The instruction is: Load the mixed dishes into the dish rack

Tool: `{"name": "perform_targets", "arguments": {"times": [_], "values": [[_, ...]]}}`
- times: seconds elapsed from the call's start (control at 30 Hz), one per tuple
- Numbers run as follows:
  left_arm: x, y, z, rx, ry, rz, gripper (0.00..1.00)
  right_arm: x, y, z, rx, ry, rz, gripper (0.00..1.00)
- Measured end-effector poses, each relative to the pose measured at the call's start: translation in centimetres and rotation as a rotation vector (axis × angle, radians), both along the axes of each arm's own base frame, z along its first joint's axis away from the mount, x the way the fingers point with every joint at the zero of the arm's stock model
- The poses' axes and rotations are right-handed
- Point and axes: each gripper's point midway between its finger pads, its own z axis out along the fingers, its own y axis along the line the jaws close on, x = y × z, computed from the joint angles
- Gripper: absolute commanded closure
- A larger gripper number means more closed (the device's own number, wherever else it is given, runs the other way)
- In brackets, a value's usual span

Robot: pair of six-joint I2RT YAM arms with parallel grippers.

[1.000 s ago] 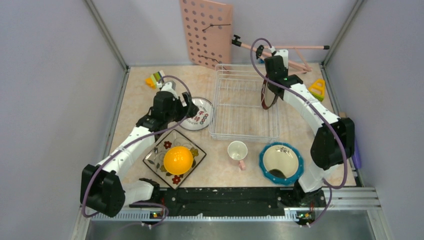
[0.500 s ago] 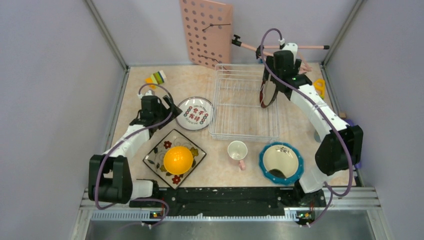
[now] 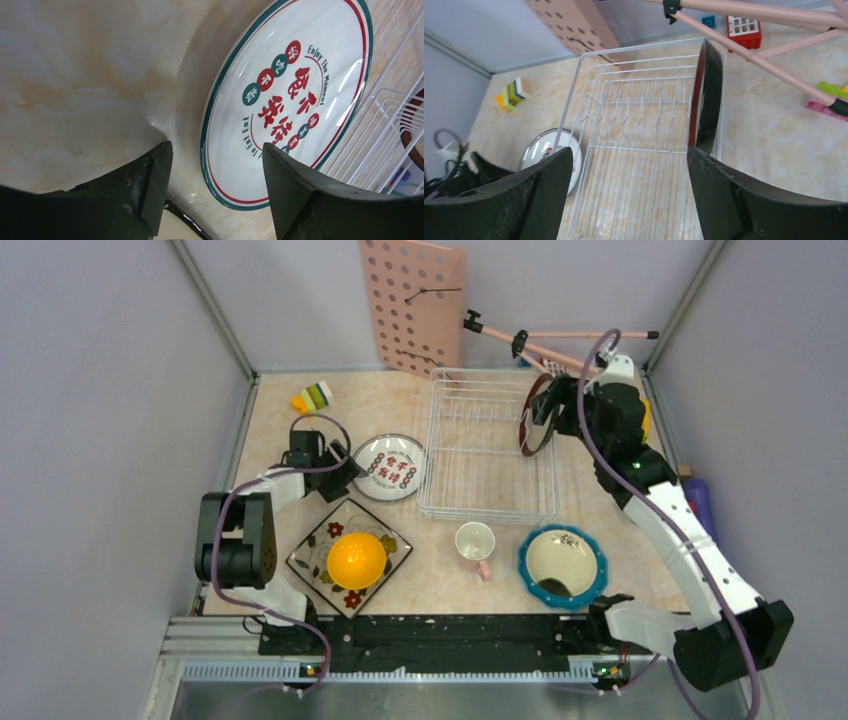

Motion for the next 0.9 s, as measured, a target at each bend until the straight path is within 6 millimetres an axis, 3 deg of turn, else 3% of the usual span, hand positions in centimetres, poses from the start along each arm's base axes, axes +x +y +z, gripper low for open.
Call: {"name": "perform_targets", "arguments": {"times": [0.17,0.3,0.37,0.5,0.7,0.9], "values": [[1.0,-0.7,-0.2,-0.039,0.005,-0.038,0.41,-2.7,0.7,1.0,0.083,-0.055,0.065,0.18],[1.6,-1.3,-0.5,-0.067,0.010,-0.065,0.54,-3.6,1.0,1.0,0.111,-0.069,0.085,0.19],[1.9,-1.4,-0.7,-0.075,0.014,-0.068,0.66,-3.5,1.1,0.8,0.114,-0.064,0.091,0.19],[2.2,-1.2,-1.4,-0.083,0.031,-0.060,1.00,-3.7,1.8,1.0,0.130,-0.067,0.130,0.19],[2.8,-1.0,0.5,-0.098,-0.024,-0.027,1.00,-4.1,3.1,0.9,0.143,-0.055,0.207,0.19],[0.5,0.6,2.6,-0.008,-0.088,0.052,1.00,-4.2,3.3,0.8,0.143,-0.051,0.214,0.19]]}}
